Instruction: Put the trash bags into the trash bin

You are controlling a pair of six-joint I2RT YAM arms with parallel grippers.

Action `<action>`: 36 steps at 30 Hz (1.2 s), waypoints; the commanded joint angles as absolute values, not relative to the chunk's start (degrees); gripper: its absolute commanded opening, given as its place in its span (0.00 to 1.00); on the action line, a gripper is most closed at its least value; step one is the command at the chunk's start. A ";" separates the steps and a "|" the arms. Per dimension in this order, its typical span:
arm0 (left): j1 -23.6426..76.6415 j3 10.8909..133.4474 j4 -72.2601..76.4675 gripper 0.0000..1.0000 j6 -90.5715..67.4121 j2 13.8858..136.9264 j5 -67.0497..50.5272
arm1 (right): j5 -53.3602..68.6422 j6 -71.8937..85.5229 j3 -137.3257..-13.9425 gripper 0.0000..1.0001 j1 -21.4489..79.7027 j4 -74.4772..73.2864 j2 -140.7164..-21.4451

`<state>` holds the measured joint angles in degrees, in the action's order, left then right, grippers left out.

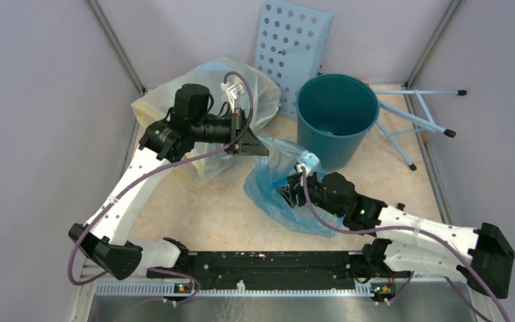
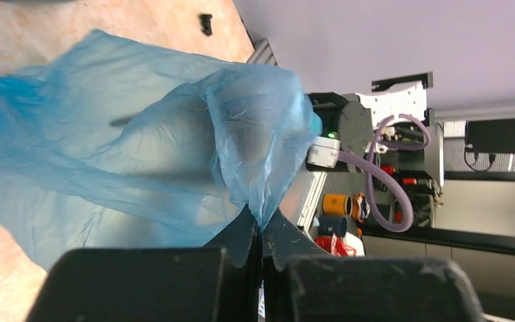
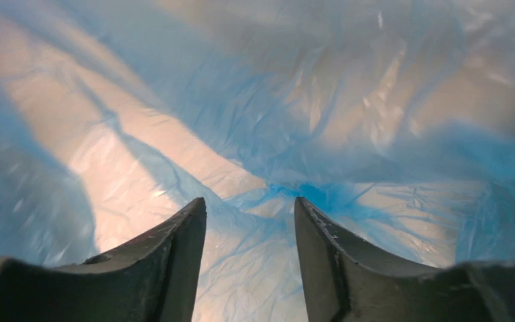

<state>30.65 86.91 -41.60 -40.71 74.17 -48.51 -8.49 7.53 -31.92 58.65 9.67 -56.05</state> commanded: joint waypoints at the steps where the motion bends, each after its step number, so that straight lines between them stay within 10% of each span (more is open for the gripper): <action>1: 28.60 89.55 -41.40 0.00 -38.94 74.85 -46.90 | -5.52 4.51 -35.21 0.57 59.41 2.46 -48.65; 15: 27.01 92.06 -41.53 0.00 -39.86 77.03 -45.37 | 5.61 7.92 -52.72 0.71 59.39 -21.83 -42.85; 36: 26.57 87.14 -40.18 0.00 -39.83 73.36 -43.76 | -29.35 20.30 -59.94 0.88 59.43 -49.65 -36.42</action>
<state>26.92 87.79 -43.27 -40.18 75.77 -44.40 -24.08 14.92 -62.59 59.11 -43.88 -36.64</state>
